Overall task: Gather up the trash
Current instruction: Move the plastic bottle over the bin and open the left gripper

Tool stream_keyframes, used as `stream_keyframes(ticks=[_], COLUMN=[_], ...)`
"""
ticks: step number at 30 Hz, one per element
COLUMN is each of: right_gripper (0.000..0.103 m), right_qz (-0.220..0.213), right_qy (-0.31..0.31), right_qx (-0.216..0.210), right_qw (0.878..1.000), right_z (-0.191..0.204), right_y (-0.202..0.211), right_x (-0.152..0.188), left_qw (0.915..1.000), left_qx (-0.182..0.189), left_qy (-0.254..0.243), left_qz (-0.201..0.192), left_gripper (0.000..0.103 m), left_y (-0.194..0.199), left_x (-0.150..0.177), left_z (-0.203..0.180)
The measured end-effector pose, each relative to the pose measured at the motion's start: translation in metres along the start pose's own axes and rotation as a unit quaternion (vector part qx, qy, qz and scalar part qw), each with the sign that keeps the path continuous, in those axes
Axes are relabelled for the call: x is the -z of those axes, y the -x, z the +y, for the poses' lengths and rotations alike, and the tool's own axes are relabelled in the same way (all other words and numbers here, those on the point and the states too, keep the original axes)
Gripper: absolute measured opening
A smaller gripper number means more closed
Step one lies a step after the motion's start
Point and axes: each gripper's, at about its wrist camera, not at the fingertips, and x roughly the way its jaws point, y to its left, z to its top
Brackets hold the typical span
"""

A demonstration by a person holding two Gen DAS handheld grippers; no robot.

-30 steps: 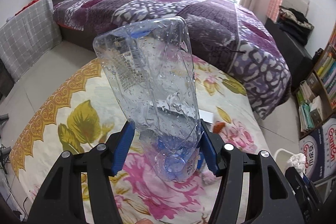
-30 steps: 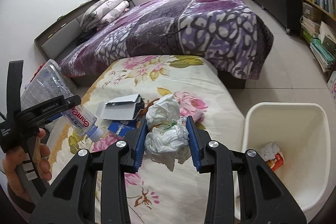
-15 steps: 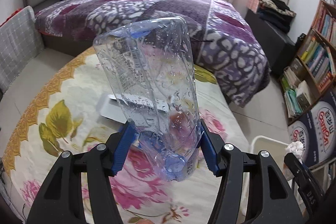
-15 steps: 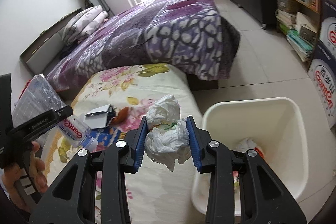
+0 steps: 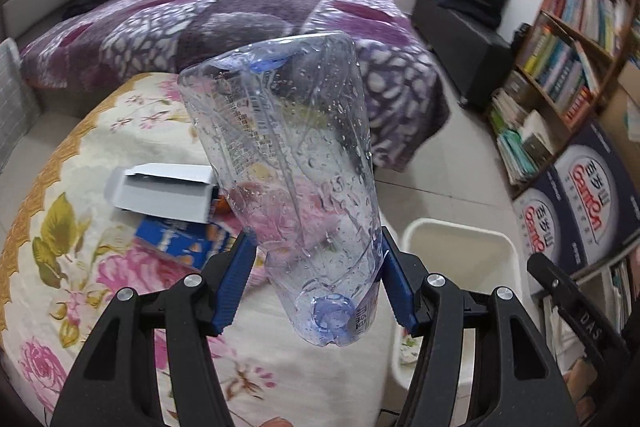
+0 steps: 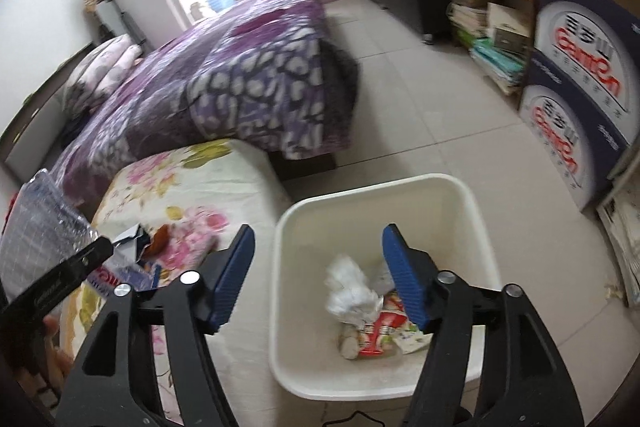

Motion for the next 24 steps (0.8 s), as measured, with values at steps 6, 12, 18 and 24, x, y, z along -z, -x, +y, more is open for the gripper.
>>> stream_keyframes(ticks=[6, 12, 18, 24], right_gripper=[0.087, 0.091, 0.092, 0.093], right_qz=[-0.014, -0.027, -0.036, -0.043], right_qy=[-0.043, -0.082, -0.106, -0.127], right_qx=[0.029, 0.052, 0.066, 0.067], right_qw=[0.999, 0.995, 0.991, 0.989], right_z=[-0.038, -0.076, -0.106, -0.128], right_y=[0.013, 0.027, 0.038, 0.046], right_x=[-0.004, -0.007, -0.008, -0.008], left_qw=[0.9994, 0.9975, 0.9945, 0.9911], left_qx=[0.024, 0.047, 0.063, 0.079], left_qy=[-0.021, -0.041, -0.073, -0.097], left_qz=[0.012, 0.032, 0.041, 0.044], left_gripper=[0.06, 0.06, 0.06, 0.06], left_y=[-0.004, -0.012, -0.017, -0.019], left_x=[0.008, 0.019, 0.031, 0.04], left_z=[-0.032, -0.066, -0.102, -0.126])
